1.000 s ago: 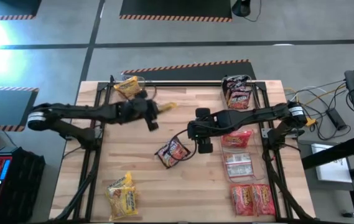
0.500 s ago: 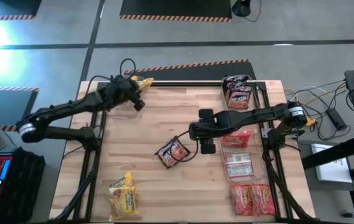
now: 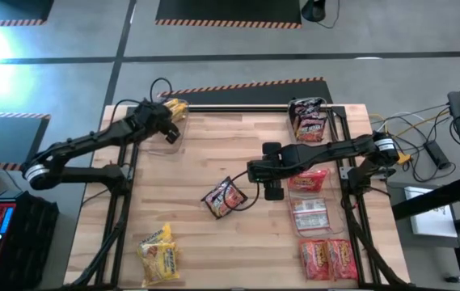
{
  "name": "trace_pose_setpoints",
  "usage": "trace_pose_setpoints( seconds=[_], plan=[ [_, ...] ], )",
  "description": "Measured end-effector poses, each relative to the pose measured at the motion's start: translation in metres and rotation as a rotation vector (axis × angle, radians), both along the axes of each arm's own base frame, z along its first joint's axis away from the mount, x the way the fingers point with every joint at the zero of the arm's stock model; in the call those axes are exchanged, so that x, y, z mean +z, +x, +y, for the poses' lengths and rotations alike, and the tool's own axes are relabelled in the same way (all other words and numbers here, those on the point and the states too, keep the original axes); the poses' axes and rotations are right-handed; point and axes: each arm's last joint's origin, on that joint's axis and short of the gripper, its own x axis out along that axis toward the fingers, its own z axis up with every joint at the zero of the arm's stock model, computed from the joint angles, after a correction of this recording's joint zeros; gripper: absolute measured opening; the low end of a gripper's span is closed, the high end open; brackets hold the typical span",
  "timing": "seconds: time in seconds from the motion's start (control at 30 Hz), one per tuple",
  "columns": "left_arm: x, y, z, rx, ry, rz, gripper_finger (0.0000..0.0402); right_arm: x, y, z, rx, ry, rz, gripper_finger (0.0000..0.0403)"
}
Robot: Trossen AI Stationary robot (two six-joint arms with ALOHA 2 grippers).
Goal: Sort Maruchan noodles
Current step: Put the yellow noodle pack into the top left transparent bin
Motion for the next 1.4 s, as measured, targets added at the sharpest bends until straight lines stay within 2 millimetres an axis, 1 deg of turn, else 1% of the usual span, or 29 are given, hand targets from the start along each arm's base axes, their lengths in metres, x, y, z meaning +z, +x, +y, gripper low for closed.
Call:
trace_pose_setpoints(
  seconds=[0.13, 0.2, 0.33, 0.5, 0.7, 0.83, 0.97, 1.07, 1.17, 1.23, 1.4],
  plan=[
    [-0.019, -0.006, 0.001, 0.027, -0.041, 0.033, 0.0110, -0.003, -0.001, 0.000, -0.013, 0.002, 0.006, 0.0189],
    [-0.027, -0.006, 0.001, 0.026, -0.043, 0.019, 0.0111, -0.004, -0.001, 0.000, -0.010, 0.001, 0.012, 0.0189],
    [-0.035, -0.003, 0.002, 0.007, -0.040, -0.034, 0.0111, -0.007, -0.002, 0.000, -0.010, 0.000, 0.018, 0.0189],
    [-0.041, -0.001, 0.006, 0.012, -0.064, -0.013, 0.0111, -0.012, -0.002, 0.000, -0.022, -0.004, 0.021, 0.0189],
    [-0.057, 0.004, 0.011, 0.035, -0.116, 0.022, 0.0113, -0.018, -0.003, -0.001, -0.023, -0.007, 0.032, 0.0189],
    [-0.064, 0.010, 0.017, 0.038, -0.109, 0.010, 0.0124, -0.019, -0.003, 0.000, -0.019, -0.007, 0.028, 0.0187],
    [-0.066, 0.012, 0.020, 0.039, -0.102, 0.004, 0.0145, -0.018, -0.001, 0.000, -0.015, -0.006, 0.012, 0.0187],
    [-0.062, 0.012, 0.023, 0.054, -0.085, 0.046, 0.0159, -0.018, 0.000, 0.000, -0.007, -0.007, 0.000, 0.0186],
    [-0.054, 0.009, 0.025, 0.139, -0.031, 0.140, 0.0170, -0.018, 0.001, 0.000, 0.000, -0.008, -0.004, 0.0187],
    [-0.047, 0.008, 0.027, 0.166, -0.024, 0.187, 0.0175, -0.018, 0.001, 0.000, 0.003, -0.009, -0.004, 0.0187],
    [-0.034, 0.011, 0.029, 0.168, -0.052, 0.206, 0.0178, -0.018, 0.001, 0.000, 0.015, -0.012, -0.001, 0.0187]
  ],
)
